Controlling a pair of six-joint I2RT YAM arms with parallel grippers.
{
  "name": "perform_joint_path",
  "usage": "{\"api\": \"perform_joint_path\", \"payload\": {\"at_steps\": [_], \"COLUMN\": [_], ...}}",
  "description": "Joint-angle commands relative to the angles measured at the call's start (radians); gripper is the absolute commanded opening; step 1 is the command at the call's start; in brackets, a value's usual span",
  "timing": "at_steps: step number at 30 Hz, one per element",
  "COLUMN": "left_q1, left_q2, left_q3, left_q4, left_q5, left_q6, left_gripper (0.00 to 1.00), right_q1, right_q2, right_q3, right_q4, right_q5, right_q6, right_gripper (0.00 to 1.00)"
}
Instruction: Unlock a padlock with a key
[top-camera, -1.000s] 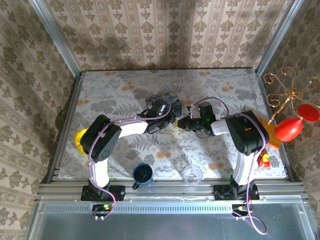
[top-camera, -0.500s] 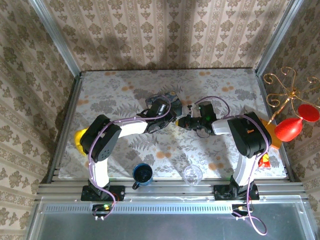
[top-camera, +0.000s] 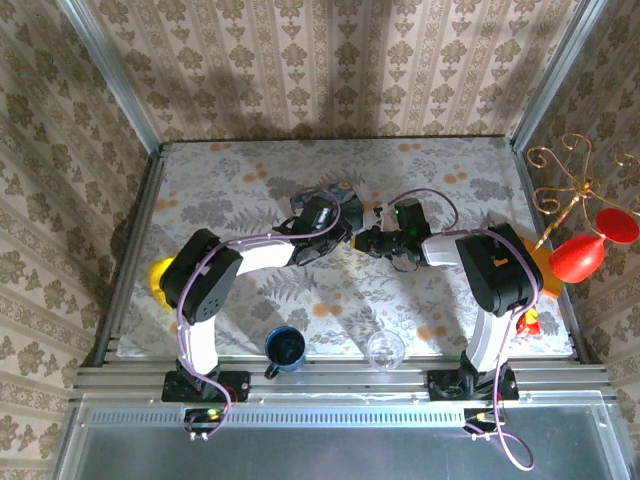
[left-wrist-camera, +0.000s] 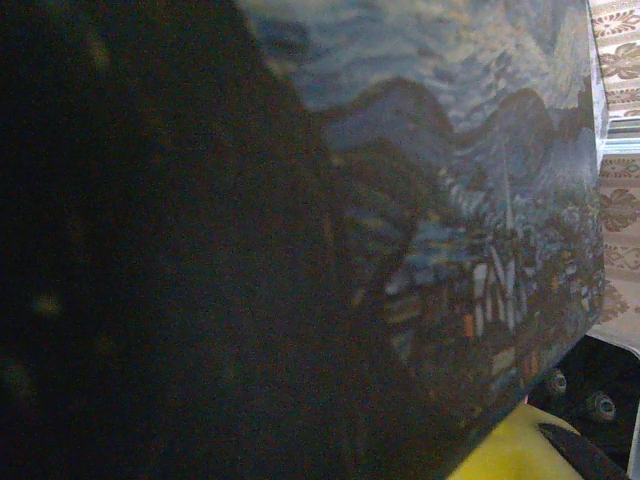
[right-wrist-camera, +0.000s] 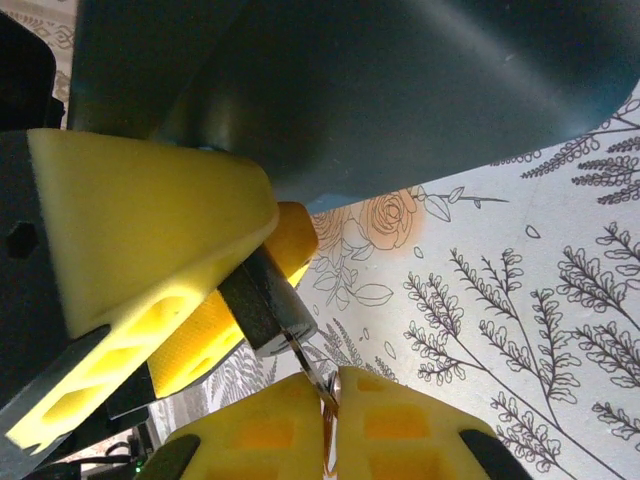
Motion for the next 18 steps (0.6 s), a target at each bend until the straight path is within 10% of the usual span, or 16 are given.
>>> {"api": "perform_joint_path", "payload": {"at_steps": [1, 18], "left_q1": [-0.056, -0.018], "left_q2": [-0.015, -0.036], "left_q3": [-0.028, -0.061], "left_q4": [0.005, -0.001], "left_q5": [0.199, 0.122], "left_q6": [-0.036, -0.034], "left_gripper": [0.00, 0.00], "right_q1": [0.010, -0.004], "right_q2": [-0.031, -0.176], "right_q3": [0.043, -0.135], "right_q4": [0.151, 0.107], "right_q5": [0.060, 0.109], "right_q6": [0.000, -0.056], "right_gripper": [0.11, 0.47]}}
